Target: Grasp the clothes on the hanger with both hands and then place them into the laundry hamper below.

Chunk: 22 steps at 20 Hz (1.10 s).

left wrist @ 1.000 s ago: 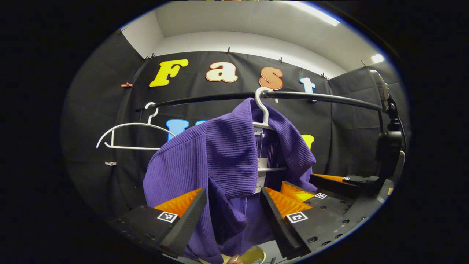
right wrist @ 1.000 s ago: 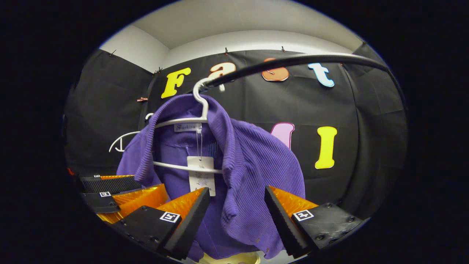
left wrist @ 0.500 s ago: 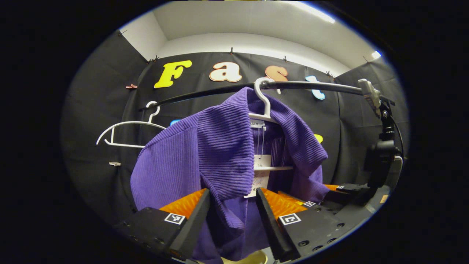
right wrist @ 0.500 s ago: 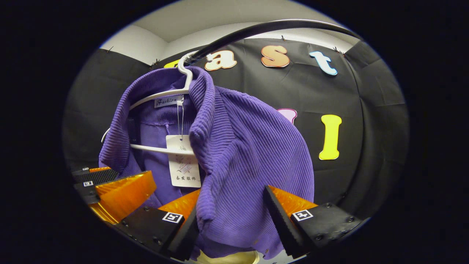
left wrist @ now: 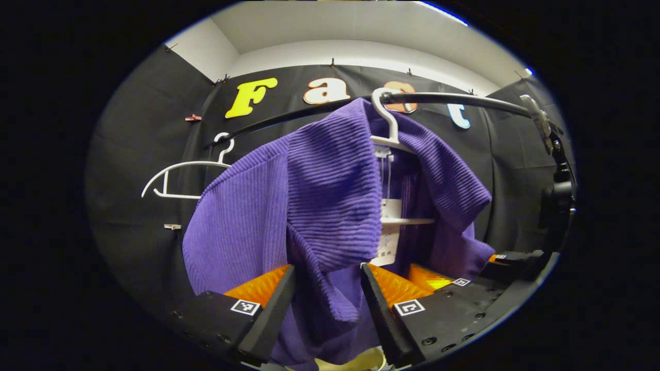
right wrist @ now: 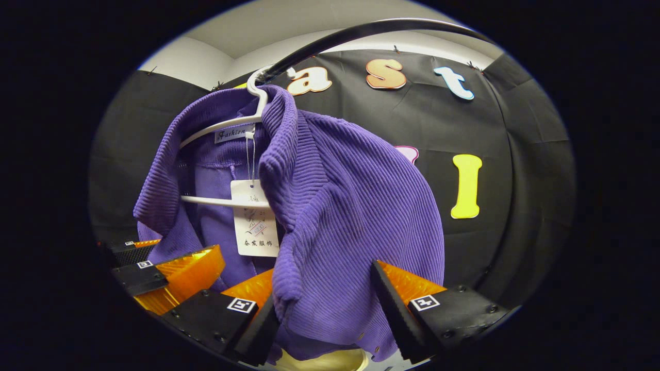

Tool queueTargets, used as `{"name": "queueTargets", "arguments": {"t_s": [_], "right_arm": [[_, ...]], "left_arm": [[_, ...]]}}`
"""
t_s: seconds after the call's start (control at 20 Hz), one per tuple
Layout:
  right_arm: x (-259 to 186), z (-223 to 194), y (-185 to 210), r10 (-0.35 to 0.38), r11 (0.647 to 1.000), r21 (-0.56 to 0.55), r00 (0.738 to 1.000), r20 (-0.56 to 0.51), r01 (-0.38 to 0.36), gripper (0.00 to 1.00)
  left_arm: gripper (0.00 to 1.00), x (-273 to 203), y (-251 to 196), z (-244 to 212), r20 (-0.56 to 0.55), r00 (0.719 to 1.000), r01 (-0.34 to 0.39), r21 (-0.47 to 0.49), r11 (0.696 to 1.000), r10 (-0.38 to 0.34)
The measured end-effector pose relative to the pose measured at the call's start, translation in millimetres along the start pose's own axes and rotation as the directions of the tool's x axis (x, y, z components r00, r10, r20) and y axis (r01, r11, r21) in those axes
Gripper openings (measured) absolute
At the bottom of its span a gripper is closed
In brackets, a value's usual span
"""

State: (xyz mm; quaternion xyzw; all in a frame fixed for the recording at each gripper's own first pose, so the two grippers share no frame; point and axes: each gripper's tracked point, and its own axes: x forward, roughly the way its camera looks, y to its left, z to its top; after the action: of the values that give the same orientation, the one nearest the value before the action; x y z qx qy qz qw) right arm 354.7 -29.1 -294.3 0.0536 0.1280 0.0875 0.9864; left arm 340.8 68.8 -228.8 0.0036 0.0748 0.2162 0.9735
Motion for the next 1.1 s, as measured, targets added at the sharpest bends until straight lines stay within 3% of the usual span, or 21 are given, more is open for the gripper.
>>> {"name": "queueTargets", "arguments": {"t_s": [0.1, 0.25, 0.35, 0.4, 0.5, 0.55, 0.6, 0.75, 0.8, 0.95, 1.1], "right_arm": [[4, -6, 1, -0.011, 1.000, -0.021, 1.000, -0.002, 0.011, 0.89], [7, -3, 7, -0.007, 1.000, -0.024, 1.000, 0.001, 0.007, 0.69], [11, 0, 3, -0.027, 1.000, -0.007, 1.000, 0.000, 0.027, 0.53], [13, 1, -1, -0.040, 0.999, -0.002, 0.999, 0.004, 0.040, 0.38], [9, -1, -1, -0.043, 0.999, -0.006, 0.999, -0.001, 0.043, 0.06], [14, -2, -2, -0.038, 0.999, 0.001, 0.999, -0.005, 0.038, 0.07], [10, 0, -3, -0.024, 1.000, 0.012, 1.000, -0.011, 0.024, 0.02], [12, 1, -10, -0.038, 0.999, 0.025, 0.999, -0.003, 0.038, 0.02], [10, 3, -16, -0.056, 0.998, 0.030, 0.998, 0.004, 0.056, 0.07], [8, 15, -32, -0.102, 0.992, 0.081, 0.994, 0.043, 0.099, 0.07], [17, 23, -27, -0.050, 0.986, 0.161, 0.997, 0.057, 0.041, 0.10]], "left_arm": [[0.80, 5, 9, 0, 0.005, 1.000, -0.031, 0.009, 0.999, 0.031], [0.79, 11, 18, 7, 0.028, 0.998, -0.061, 0.003, 0.998, 0.061], [0.70, 15, 21, 6, 0.020, 0.997, -0.073, 0.006, 0.997, 0.073], [0.58, 16, 22, 5, 0.014, 0.997, -0.075, 0.014, 0.997, 0.075], [0.24, 12, 31, 4, 0.004, 0.995, -0.099, 0.024, 0.995, 0.099], [0.15, 12, 31, 4, 0.001, 0.996, -0.084, 0.022, 0.996, 0.084], [0.11, 17, 26, 2, -0.004, 0.999, -0.046, 0.010, 0.999, 0.046], [0.10, 15, 30, 4, -0.021, 1.000, 0.007, -0.029, 1.000, -0.008], [0.10, 12, 37, 6, -0.024, 1.000, -0.003, -0.029, 1.000, 0.002], [0.09, 6, 58, 12, -0.014, 0.999, -0.051, -0.015, 0.999, 0.051], [0.12, -1, 74, 22, 0.004, 0.995, -0.097, 0.011, 0.995, 0.097]]}}
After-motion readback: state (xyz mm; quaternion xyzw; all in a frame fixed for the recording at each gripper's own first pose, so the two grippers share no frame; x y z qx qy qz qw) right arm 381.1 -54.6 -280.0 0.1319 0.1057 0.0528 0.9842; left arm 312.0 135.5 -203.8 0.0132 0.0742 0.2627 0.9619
